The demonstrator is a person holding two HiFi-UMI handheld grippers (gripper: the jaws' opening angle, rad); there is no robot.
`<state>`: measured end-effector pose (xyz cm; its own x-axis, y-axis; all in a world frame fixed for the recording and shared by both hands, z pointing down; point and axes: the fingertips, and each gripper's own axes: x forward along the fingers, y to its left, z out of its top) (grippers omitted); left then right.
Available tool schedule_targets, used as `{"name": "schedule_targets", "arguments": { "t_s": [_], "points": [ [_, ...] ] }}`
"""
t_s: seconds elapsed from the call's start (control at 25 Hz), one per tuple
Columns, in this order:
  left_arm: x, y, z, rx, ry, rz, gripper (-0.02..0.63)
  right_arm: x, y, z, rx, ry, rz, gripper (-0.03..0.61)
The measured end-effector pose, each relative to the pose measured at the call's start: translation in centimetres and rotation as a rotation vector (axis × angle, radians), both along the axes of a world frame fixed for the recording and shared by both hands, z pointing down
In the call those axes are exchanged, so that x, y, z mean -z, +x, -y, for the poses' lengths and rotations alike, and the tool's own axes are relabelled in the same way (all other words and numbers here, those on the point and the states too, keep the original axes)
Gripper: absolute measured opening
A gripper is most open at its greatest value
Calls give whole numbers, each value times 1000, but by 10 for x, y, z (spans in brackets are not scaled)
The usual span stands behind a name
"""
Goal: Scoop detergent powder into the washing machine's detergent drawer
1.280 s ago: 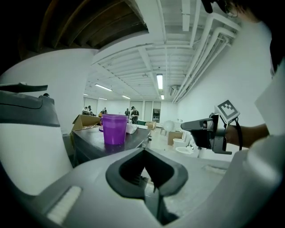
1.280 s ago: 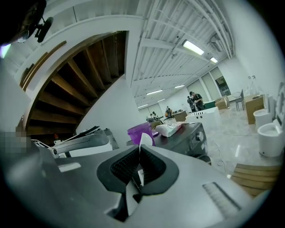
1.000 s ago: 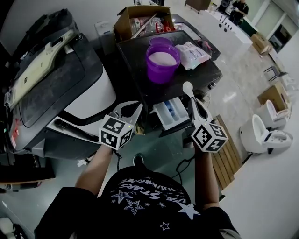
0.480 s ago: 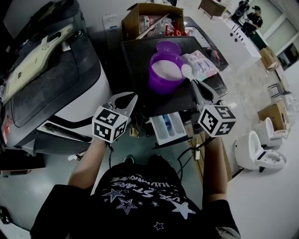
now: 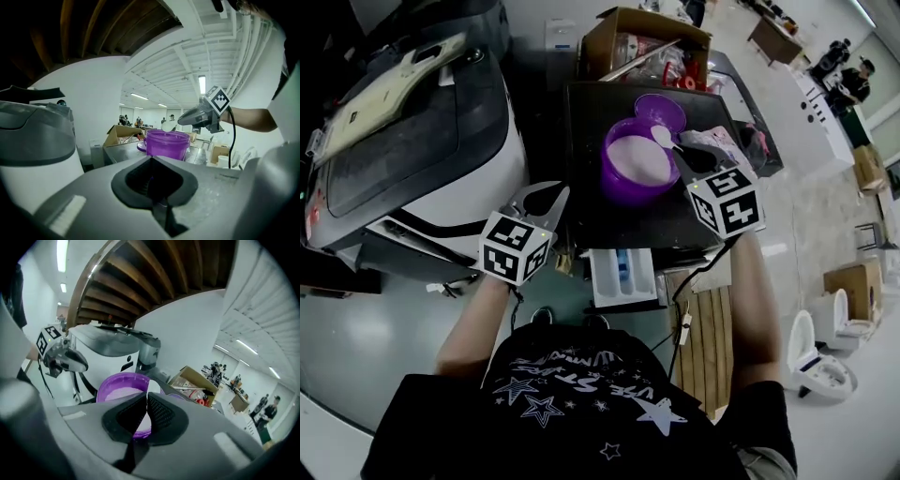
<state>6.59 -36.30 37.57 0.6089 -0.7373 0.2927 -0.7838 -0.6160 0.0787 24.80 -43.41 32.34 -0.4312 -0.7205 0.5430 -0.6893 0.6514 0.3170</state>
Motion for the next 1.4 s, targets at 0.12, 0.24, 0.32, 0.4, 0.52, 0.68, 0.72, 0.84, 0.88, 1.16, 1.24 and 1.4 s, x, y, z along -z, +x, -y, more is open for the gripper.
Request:
{"name": "schedule_targets", "arguments": {
  "t_s": [0.12,0.24,0.32,0.4,0.52,0.68,0.72,0.84,0.88,1.16,1.24,1.4],
  "points": [
    [-2,-1,0,32,2,10,0,-11,-7,13,93,-42,-130,34],
    [-5,-3,1,54,-3,11,0,-22,-9,22,149,-67,-255,34],
    [-8,-4,0,63,-9,13,0,-30,-11,26,180,-86,-320,32],
    [-9,-4,0,67,-13,15,0,-37,-15,30,207,-102,-374,34],
    [-12,-5,-1,70,-16,20,0,-44,-18,35,221,-86,-488,34],
    [-12,-7,-2,75,-16,19,0,-53,-21,36,254,-91,-587,34],
    [-12,-7,-3,77,-17,18,0,-55,-23,36,261,-102,-595,32],
    [-13,-9,-6,80,-20,13,0,-60,-28,30,285,-163,-597,32],
    [-13,-9,-7,80,-20,12,0,-62,-29,27,292,-185,-598,32],
    [-16,-11,-18,78,-25,4,0,-66,-27,14,283,-282,-597,32],
    [-17,-11,-21,76,-27,2,0,-64,-28,13,284,-289,-574,32],
    [-20,-14,-27,73,-35,-4,0,-65,-31,5,282,-352,-499,32]
  ]
}}
